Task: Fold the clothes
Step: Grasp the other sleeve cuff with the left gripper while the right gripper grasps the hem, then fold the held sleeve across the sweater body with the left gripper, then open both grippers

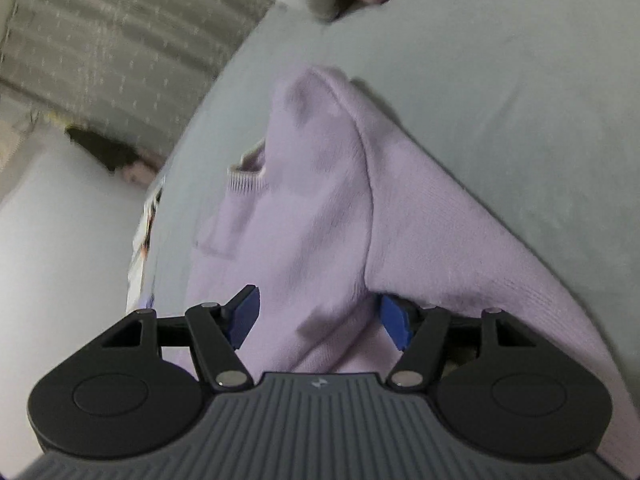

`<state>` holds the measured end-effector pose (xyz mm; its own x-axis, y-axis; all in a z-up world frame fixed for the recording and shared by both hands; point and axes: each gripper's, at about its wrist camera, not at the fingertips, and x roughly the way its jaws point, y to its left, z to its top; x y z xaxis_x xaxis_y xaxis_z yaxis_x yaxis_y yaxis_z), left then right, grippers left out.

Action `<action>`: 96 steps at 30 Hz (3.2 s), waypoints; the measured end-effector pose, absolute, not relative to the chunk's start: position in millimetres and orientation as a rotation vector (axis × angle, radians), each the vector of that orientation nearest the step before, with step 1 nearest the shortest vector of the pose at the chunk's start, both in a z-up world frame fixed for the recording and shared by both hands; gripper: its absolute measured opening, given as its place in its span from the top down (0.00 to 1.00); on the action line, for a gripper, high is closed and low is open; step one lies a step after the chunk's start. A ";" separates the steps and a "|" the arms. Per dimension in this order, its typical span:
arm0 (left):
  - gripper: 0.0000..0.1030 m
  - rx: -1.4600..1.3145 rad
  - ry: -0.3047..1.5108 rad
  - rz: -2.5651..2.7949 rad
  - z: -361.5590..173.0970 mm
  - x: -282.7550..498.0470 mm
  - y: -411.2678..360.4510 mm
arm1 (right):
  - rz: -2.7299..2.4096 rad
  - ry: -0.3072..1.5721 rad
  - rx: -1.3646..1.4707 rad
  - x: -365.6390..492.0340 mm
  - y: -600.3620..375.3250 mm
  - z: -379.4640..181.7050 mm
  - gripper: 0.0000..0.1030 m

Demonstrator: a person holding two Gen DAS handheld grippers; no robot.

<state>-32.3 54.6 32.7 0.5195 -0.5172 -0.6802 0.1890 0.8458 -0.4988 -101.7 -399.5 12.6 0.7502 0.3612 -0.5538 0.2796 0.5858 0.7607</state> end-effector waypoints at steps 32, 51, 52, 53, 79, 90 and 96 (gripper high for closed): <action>0.65 -0.188 0.779 -0.489 87.8 -55.4 24.3 | -0.317 0.545 1.134 -101.2 -476.8 2.7 0.75; 0.91 -0.082 0.879 -0.450 38.2 -51.7 -13.9 | -0.529 0.495 1.058 -146.0 -525.6 26.2 0.50; 0.92 -0.060 0.870 -0.416 41.7 -52.0 -10.0 | -0.482 0.476 1.044 -142.4 -525.2 31.3 0.49; 0.92 -0.047 0.866 -0.394 43.6 -51.5 -5.7 | -0.431 0.457 1.030 -138.4 -524.7 36.4 0.47; 0.83 -0.127 0.855 -0.276 38.5 -33.4 28.8 | 0.072 0.838 0.378 -80.1 -355.9 41.0 0.31; 0.59 0.179 0.686 -0.271 48.9 -36.9 14.6 | -0.077 0.764 0.440 -113.3 -413.1 51.3 0.29; 0.75 0.556 0.534 -0.261 20.2 -35.8 -35.7 | -0.064 0.779 0.411 -116.6 -409.1 49.5 0.28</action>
<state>-35.8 -35.7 20.2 0.8329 -0.0922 -0.5457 0.3734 0.8214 0.4311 -116.6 -409.1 49.5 0.7137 0.0942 -0.6941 0.2060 0.9189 0.3365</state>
